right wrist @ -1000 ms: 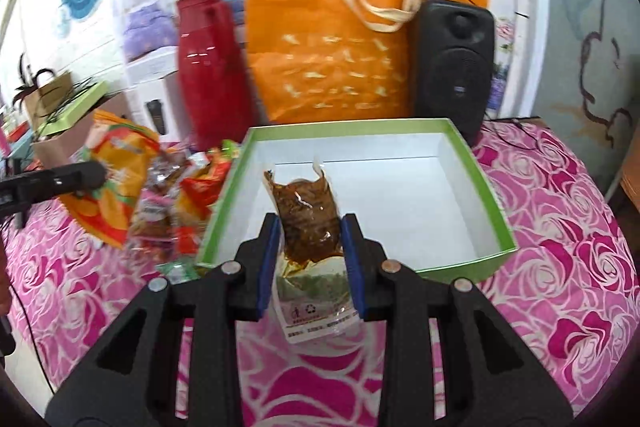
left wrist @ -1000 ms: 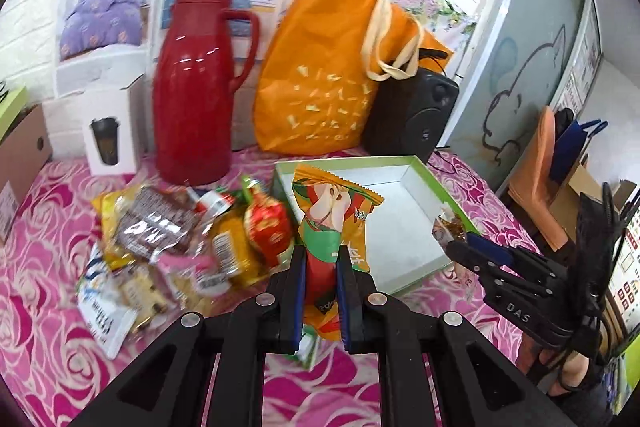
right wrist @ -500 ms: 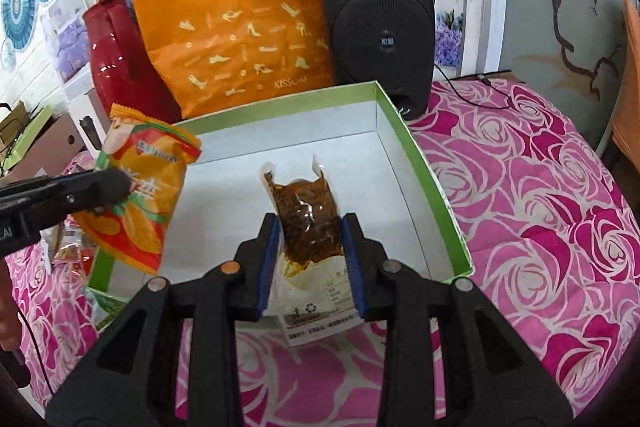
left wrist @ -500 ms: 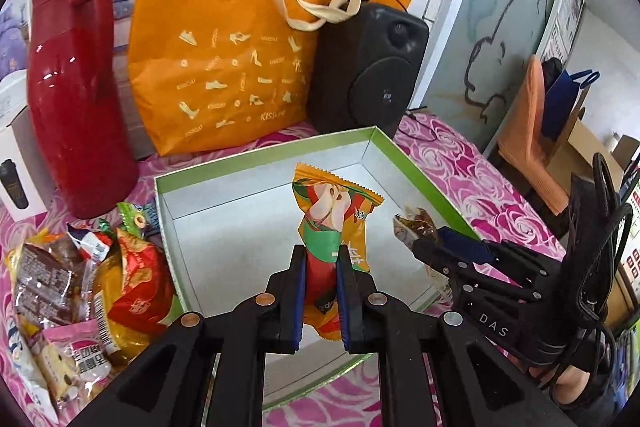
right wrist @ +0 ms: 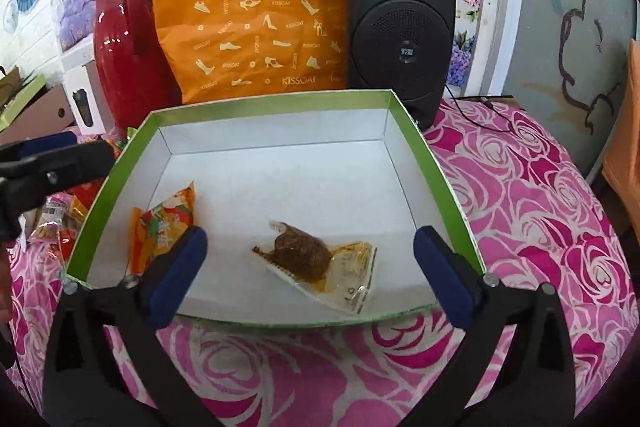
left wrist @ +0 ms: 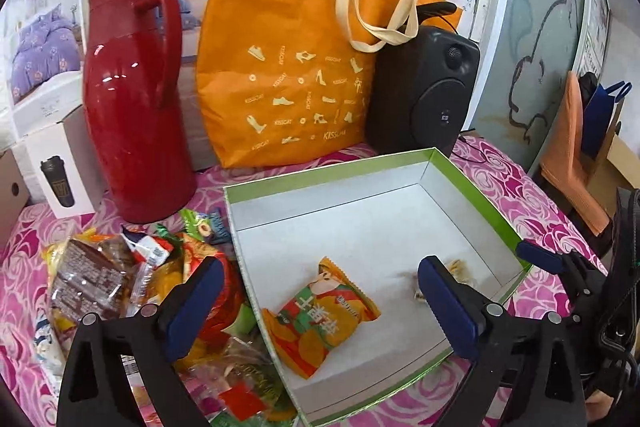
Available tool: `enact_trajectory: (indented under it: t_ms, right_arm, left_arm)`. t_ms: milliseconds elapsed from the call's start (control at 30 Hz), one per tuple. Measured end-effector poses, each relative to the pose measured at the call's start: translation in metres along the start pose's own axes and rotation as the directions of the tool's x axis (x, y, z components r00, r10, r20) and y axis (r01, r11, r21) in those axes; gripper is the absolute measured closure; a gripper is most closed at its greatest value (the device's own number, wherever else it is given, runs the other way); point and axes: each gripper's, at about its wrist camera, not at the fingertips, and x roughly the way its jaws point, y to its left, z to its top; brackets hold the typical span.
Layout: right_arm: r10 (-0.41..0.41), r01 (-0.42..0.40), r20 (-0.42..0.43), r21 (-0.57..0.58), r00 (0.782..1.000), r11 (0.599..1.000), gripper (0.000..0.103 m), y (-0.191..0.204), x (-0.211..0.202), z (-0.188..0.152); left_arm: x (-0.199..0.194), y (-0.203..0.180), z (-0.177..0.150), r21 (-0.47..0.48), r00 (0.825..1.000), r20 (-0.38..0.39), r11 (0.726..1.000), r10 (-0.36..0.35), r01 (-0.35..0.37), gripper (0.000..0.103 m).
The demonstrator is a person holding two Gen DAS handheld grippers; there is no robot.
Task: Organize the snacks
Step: 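Move both grippers back toward the snack pile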
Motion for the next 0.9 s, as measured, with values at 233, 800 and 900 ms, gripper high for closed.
enact_trajectory:
  t_ms: [233,800,900]
  right_arm:
    - [0.043,-0.05,0.115,0.063,0.992,0.997,0.001,0.008,-0.058,0.006]
    - [0.318,-0.313,-0.1,0.064,0.943,0.948,0.0,0.138,-0.048,-0.06]
    - [0.293,-0.288,-0.149,0.053,0.944,0.956,0.0,0.152,-0.029,-0.07]
  left_arm:
    - [-0.053,0.019,-0.002,0.023,0.997,0.067,0.999,0.025,-0.027,0.004]
    - [-0.141,0.133,-0.11,-0.125,0.99,-0.012,0.982,0.142,-0.143,0.004]
    - [-0.139,0.141,-0.132,-0.126,0.987,-0.052,0.98,0.15,-0.156,0.004]
